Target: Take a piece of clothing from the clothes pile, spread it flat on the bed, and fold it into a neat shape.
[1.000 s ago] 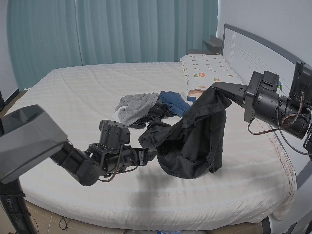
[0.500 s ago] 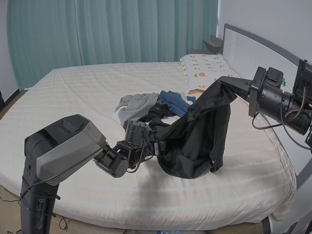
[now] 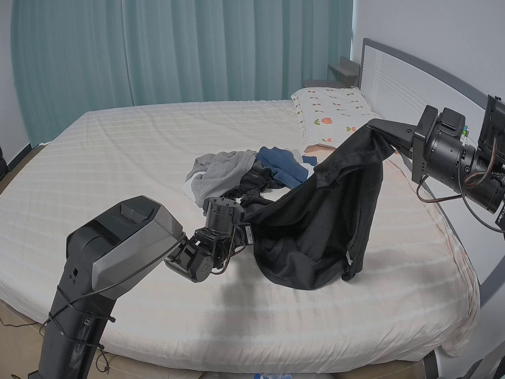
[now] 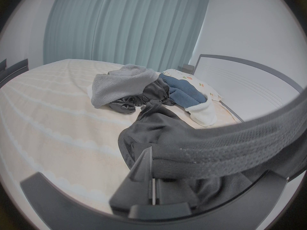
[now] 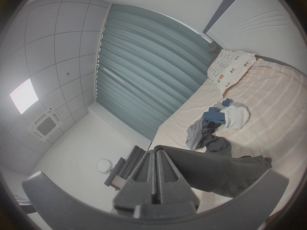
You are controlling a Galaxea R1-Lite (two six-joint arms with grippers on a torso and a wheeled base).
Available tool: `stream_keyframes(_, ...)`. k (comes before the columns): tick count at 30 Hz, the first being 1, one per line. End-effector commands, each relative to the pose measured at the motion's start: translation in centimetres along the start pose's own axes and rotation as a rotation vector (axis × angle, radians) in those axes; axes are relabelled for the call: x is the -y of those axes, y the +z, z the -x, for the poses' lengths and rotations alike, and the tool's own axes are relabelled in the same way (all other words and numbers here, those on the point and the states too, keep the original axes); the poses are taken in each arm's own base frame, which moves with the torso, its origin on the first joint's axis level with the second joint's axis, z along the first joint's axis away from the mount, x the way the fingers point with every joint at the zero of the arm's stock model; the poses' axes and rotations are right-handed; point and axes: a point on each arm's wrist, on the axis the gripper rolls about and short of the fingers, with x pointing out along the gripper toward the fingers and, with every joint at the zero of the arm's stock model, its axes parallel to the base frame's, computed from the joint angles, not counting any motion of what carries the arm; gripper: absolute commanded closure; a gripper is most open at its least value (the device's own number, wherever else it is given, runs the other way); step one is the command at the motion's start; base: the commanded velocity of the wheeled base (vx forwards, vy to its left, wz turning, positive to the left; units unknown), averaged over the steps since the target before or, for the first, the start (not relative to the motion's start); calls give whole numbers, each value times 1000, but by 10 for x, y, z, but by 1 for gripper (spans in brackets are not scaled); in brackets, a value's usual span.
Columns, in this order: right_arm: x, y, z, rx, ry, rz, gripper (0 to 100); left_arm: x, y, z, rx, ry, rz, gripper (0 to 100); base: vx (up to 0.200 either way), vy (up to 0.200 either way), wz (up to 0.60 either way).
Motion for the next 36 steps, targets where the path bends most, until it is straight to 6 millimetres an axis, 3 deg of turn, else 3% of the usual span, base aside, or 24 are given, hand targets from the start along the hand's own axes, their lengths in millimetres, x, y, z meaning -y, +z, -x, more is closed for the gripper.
stream_keyframes(1,12,-3,-7,-14,-40,-5,100,5,30,29,45,-9,76,100,0,0,0)
stream_keyframes(5,29,-11,-16,-50,-95,19,100,16,61,86,66,-61,163,100,0,0,0)
stream_keyframes(10,38,-13,-38,-20,-141,46,100,26,96,134,143,-119,185,100,0,0,0)
stream_keyframes(15,9,22,-66,239,-147,121,100,31,137,182,236,-178,211,100,0,0,0)
stream_keyframes(20,-19,50,-60,405,-89,162,100,30,162,220,306,-239,232,100,0,0,0)
stream_keyframes(23,-14,46,-56,398,-95,160,100,26,155,225,281,-235,260,100,0,0,0)
stream_keyframes(30,48,-6,-61,221,-266,104,100,10,101,216,75,-220,294,100,0,0,0)
stream_keyframes(36,73,-30,-58,168,-331,22,100,5,78,216,-58,-266,365,100,0,0,0)
